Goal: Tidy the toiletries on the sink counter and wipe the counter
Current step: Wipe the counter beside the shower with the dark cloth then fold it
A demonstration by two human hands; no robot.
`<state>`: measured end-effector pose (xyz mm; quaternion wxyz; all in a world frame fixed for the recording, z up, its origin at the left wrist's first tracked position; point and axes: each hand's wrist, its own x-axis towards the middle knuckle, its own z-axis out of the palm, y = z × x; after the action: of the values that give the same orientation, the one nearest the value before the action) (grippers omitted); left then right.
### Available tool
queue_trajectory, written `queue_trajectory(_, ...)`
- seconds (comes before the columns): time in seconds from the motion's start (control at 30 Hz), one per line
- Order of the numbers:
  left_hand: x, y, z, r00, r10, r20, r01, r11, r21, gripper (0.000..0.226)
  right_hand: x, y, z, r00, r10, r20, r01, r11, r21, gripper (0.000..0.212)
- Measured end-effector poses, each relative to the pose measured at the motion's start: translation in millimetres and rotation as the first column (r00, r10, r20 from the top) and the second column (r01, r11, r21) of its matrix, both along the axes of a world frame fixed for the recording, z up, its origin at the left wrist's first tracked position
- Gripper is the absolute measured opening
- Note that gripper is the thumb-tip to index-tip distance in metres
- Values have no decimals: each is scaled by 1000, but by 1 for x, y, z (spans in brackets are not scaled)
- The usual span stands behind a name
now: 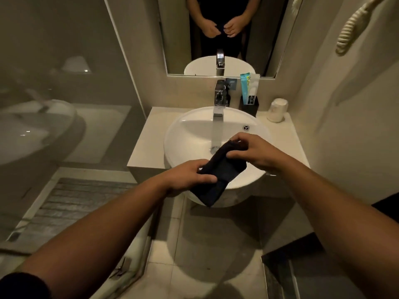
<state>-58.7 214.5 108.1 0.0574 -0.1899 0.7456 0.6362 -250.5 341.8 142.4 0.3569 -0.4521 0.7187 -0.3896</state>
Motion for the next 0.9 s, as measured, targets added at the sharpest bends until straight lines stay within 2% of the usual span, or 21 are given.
queue_trajectory(0.07,8,5,12,999,17,-40,-8,972,234,45,8,-11,21,993,93,68,-93,996,-6,20)
queue_trajectory(0.13,17,4,20,997,45,-59,-22,941,338,46,16,-25,36,975,183,123,-183,983,-12,19)
queue_trajectory(0.23,30,-2,22,982,175,-64,-137,910,391,46,32,-54,44,943,292,157,-296,955,0,20)
queue_trajectory(0.33,41,-18,13,906,415,-79,-358,853,380,35,48,-94,35,946,296,129,-298,955,-4,21)
queue_trajectory(0.43,49,-50,-11,725,686,-64,-594,669,447,32,53,-138,7,987,160,-15,-161,987,-29,24)
queue_trajectory(0.53,57,-103,-39,409,912,33,-785,334,521,28,35,-180,-38,976,3,-218,8,999,50,30)
queue_trajectory(0.57,59,-126,-48,312,948,60,-826,240,510,28,26,-192,-52,966,-33,-255,58,994,90,31)
queue_trajectory(0.63,58,-177,-64,201,976,87,-904,150,400,34,9,-217,-78,938,-81,-337,141,977,159,36)
queue_trajectory(0.67,55,-205,-71,187,978,96,-935,147,323,37,1,-229,-90,919,-97,-381,180,966,187,39)
queue_trajectory(0.73,41,-260,-82,223,971,88,-963,205,177,39,-16,-253,-113,861,-132,-492,257,946,197,44)
queue_trajectory(0.83,3,-334,-93,370,929,-26,-926,366,-92,34,-44,-288,-147,678,-75,-731,291,941,174,48)
queue_trajectory(0.9,-27,-379,-97,469,874,-130,-852,408,-329,31,-56,-303,-167,573,20,-819,297,926,231,56)
